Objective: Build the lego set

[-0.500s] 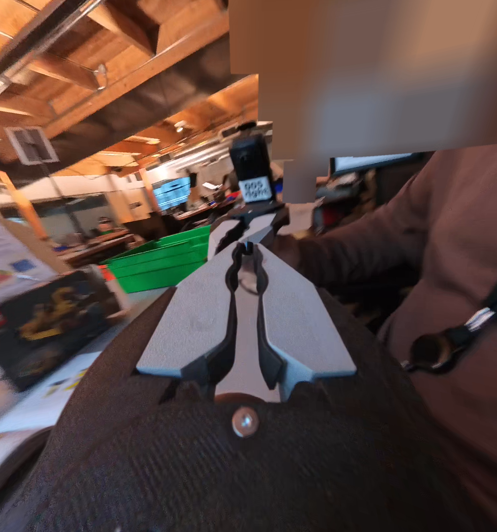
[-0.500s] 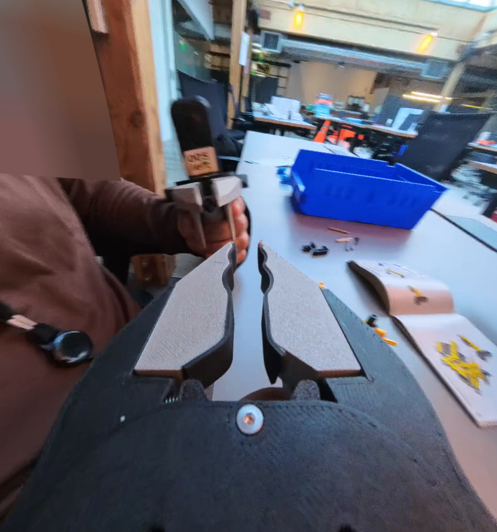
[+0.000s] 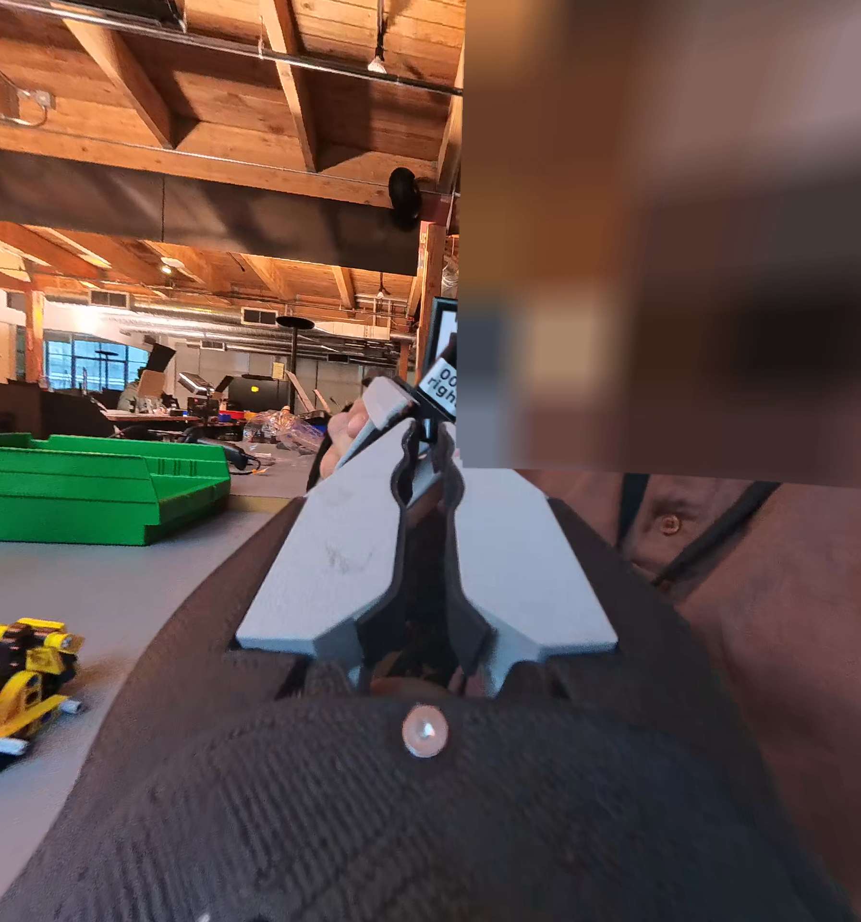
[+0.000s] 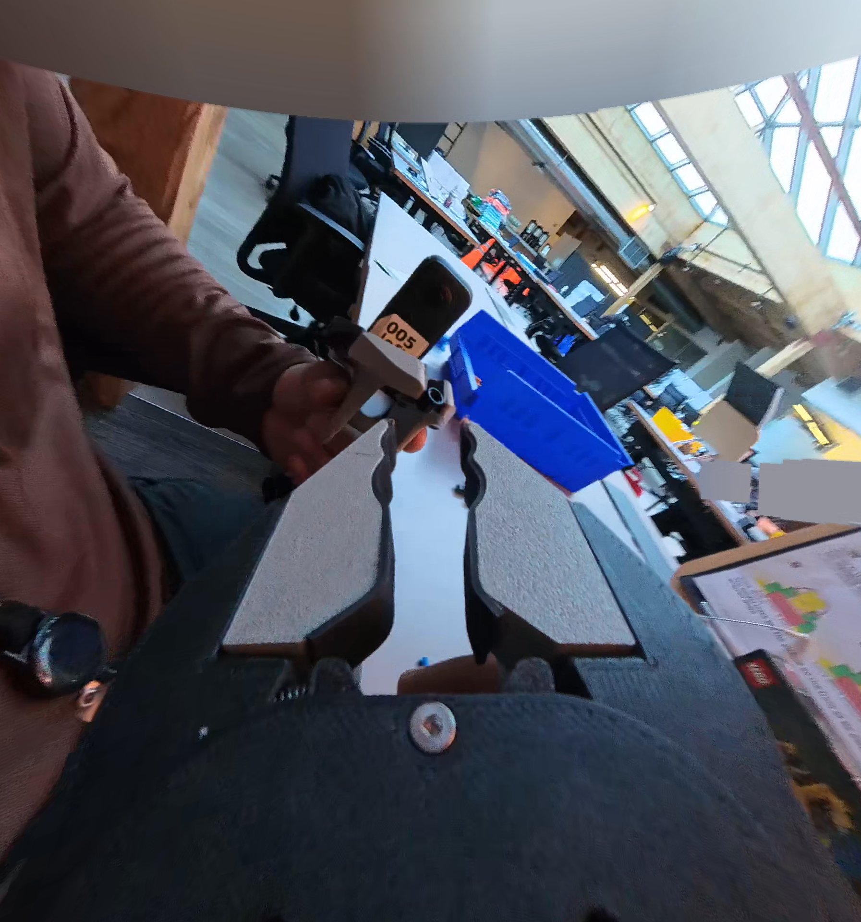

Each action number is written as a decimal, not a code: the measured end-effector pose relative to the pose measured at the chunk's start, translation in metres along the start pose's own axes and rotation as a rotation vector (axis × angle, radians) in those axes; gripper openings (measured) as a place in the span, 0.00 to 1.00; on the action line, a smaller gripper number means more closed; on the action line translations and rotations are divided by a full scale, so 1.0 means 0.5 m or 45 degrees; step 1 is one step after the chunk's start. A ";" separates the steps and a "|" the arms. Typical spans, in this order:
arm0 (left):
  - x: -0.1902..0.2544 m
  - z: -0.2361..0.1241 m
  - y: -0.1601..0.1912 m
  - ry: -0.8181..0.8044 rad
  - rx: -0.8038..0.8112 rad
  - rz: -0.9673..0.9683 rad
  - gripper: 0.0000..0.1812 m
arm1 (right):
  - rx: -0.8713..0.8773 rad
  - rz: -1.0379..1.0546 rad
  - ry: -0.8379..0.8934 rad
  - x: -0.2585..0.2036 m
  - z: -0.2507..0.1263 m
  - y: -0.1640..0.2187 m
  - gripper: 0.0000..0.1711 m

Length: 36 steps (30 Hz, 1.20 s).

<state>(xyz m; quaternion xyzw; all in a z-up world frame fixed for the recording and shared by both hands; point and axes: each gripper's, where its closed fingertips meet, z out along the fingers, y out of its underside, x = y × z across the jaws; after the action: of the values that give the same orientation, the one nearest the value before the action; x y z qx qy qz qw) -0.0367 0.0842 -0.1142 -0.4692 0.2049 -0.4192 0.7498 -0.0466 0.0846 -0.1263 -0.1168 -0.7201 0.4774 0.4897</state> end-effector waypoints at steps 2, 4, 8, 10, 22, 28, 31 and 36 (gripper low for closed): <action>-0.001 0.003 0.000 -0.014 0.020 -0.060 0.03 | -0.011 -0.085 0.042 -0.001 0.003 0.000 0.13; -0.001 0.002 0.001 -0.023 0.036 -0.097 0.03 | -0.005 -0.178 0.079 -0.004 0.005 -0.004 0.11; 0.001 0.000 0.007 -0.041 0.031 -0.111 0.03 | 0.002 -0.337 0.160 -0.007 0.006 -0.017 0.07; 0.009 0.002 0.012 -0.031 0.016 -0.109 0.03 | 0.011 -0.384 0.160 -0.014 0.006 -0.022 0.05; -0.043 -0.005 0.011 -0.256 0.066 -0.338 0.03 | -0.113 -0.597 0.331 0.023 0.011 0.017 0.02; -0.100 -0.026 0.027 -0.450 0.170 -0.706 0.03 | -0.221 -0.425 0.291 0.048 0.023 0.071 0.02; -0.119 -0.040 0.034 -0.543 0.063 -0.637 0.03 | -0.199 -0.030 0.151 0.056 0.032 0.094 0.02; -0.127 -0.076 0.053 -0.646 -0.384 -0.169 0.12 | -0.213 0.922 -0.298 0.043 0.047 0.142 0.02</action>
<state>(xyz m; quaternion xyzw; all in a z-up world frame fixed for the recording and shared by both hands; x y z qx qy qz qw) -0.0876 0.1215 -0.1609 -0.6772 0.0398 -0.3016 0.6699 -0.0975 0.1214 -0.1719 -0.3478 -0.7198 0.5690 0.1927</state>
